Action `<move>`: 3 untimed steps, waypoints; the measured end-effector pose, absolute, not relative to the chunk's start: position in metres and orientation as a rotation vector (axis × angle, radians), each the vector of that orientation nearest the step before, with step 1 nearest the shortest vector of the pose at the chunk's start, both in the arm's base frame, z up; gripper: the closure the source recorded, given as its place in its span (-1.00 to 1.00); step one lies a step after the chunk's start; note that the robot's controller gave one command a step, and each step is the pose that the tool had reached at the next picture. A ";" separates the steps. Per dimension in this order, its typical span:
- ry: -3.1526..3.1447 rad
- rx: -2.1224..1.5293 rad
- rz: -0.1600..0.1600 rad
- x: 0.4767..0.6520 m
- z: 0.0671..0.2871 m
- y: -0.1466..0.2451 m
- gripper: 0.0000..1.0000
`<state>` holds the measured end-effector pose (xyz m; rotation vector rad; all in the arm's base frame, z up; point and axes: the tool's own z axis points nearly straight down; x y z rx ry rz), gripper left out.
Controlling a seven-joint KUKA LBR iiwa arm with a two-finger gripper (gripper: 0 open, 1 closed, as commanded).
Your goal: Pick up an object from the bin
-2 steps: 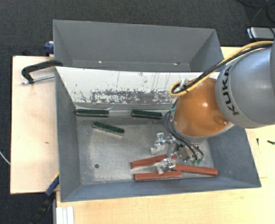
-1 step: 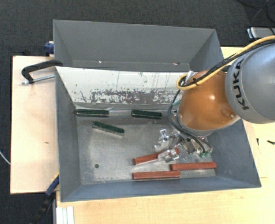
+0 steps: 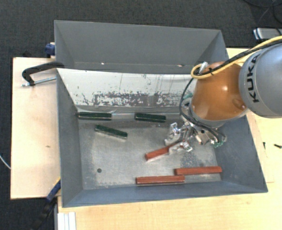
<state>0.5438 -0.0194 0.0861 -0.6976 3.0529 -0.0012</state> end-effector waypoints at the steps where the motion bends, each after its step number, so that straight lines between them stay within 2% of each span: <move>1: 3.052 -0.696 0.001 0.540 0.090 -0.015 1.00; 3: 3.052 -0.696 0.001 0.540 0.090 -0.016 1.00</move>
Offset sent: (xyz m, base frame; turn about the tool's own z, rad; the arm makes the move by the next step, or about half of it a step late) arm 0.0000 0.0000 0.0000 0.0000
